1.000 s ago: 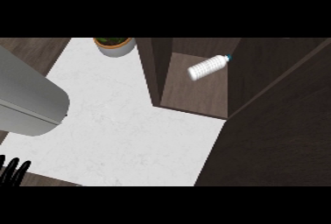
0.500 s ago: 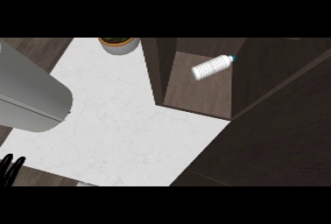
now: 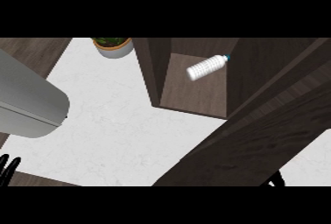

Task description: Pick up the bottled water, place it into the cabinet and close the cabinet

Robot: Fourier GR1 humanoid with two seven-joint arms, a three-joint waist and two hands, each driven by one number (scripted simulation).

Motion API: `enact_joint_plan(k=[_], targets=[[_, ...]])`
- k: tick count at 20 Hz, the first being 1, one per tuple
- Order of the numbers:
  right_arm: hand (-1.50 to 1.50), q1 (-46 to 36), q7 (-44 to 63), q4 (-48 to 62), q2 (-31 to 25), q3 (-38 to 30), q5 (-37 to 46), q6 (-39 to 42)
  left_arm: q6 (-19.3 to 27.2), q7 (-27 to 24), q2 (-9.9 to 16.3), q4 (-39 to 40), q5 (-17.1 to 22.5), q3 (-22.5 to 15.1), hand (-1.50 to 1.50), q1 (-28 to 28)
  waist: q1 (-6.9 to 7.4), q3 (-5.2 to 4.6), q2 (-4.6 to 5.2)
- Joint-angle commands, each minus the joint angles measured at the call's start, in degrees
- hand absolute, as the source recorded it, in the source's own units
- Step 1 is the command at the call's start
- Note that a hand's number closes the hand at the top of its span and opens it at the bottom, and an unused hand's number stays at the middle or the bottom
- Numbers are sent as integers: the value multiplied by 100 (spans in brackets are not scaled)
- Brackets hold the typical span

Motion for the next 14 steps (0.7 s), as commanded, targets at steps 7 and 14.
enact_joint_plan(k=[7,14], targets=[[150,-3272,486,3043,687,-1288,355,-1037,-265,36,33,-83,175,142,-150,8,-190,38,-52],[150,-3975,177,4240,697,-1480,248,-939,-370,-5,-91,34,93,159,-150,99,-396,45,-100]])
